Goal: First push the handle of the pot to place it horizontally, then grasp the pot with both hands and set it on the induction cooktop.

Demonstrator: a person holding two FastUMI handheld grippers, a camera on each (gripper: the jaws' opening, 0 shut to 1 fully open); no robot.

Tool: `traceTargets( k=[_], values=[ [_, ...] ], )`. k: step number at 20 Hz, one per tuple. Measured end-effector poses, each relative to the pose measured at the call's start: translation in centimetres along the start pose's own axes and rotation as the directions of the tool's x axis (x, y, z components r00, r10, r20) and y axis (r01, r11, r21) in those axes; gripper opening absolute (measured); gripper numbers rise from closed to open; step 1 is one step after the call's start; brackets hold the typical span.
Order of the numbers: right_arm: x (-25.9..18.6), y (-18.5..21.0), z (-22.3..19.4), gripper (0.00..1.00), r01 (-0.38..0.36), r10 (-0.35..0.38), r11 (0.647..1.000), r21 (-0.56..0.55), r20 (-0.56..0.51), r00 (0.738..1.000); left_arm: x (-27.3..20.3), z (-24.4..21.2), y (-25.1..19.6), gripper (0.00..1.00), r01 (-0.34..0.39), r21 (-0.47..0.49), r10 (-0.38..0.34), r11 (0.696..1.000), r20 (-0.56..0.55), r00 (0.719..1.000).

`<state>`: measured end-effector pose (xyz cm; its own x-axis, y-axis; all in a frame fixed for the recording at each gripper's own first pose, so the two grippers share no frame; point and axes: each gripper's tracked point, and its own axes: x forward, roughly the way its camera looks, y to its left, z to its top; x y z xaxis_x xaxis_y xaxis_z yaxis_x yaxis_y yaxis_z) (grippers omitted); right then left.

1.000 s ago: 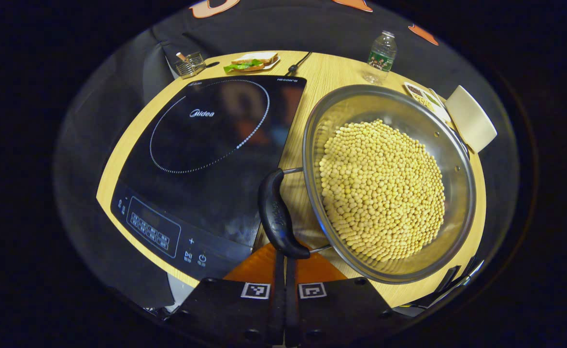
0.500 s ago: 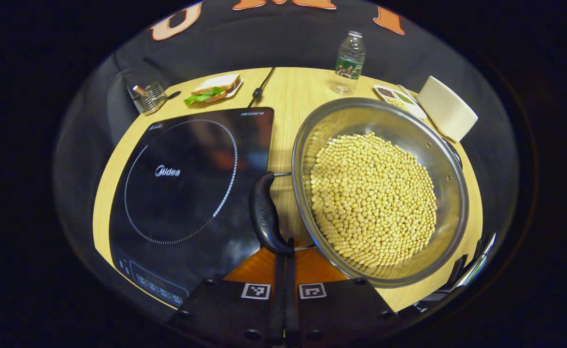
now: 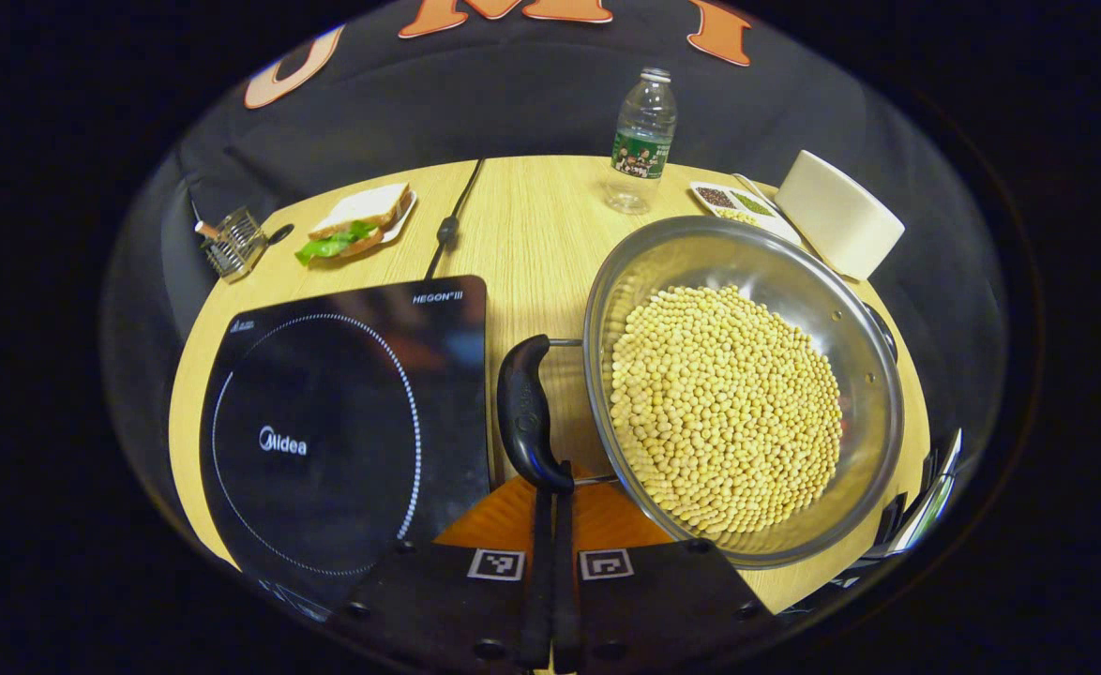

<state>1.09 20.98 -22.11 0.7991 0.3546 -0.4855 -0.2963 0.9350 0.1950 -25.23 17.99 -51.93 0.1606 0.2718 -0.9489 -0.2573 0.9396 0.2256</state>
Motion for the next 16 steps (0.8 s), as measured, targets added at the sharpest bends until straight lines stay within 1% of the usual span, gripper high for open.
traceTargets(
  k=[4, 7, 10, 13, 14, 15, 16],
  values=[
    [2.1, 1.7, -3.8, 0.95, -0.016, 0.019, 1.0, 0.026, -0.104, 0.994, 0.5, 0.6, 0.2, 0.09, 0.032, 0.068, -0.034, 0.997, 0.026, 0.999],
    [3.6, 3.7, -7.1, 0.95, -0.047, 0.056, 0.997, 0.053, -0.193, 0.98, 0.3, 1.4, 0.4, 0.08, 0.039, 0.098, -0.044, 0.994, 0.04, 0.998],
    [5.5, 6.0, -11.2, 0.96, -0.074, 0.114, 0.988, 0.139, -0.313, 0.943, -0.4, 1.8, 0.7, 0.08, 0.03, 0.089, -0.035, 0.996, 0.066, 0.997],
    [7.2, 7.2, -14.4, 0.96, -0.066, 0.141, 0.978, 0.198, -0.394, 0.908, -2.4, 2.4, 0.6, 0.09, 0.058, 0.065, -0.064, 0.996, 0.1, 0.993],
    [7.7, 7.3, -15.5, 0.95, -0.063, 0.144, 0.977, 0.202, -0.417, 0.897, -3.3, 2.5, 0.8, 0.23, 0.067, 0.063, -0.074, 0.996, 0.108, 0.991],
    [8.1, 7.6, -16.6, 0.95, -0.064, 0.147, 0.978, 0.198, -0.441, 0.885, -4.1, 2.7, 1.2, 0.31, 0.072, 0.055, -0.078, 0.996, 0.128, 0.989],
    [8.6, 7.8, -17.7, 0.95, -0.063, 0.145, 0.98, 0.189, -0.461, 0.876, -5.0, 3.5, 1.0, 0.46, 0.097, 0.042, -0.102, 0.994, 0.151, 0.983]
  ],
)
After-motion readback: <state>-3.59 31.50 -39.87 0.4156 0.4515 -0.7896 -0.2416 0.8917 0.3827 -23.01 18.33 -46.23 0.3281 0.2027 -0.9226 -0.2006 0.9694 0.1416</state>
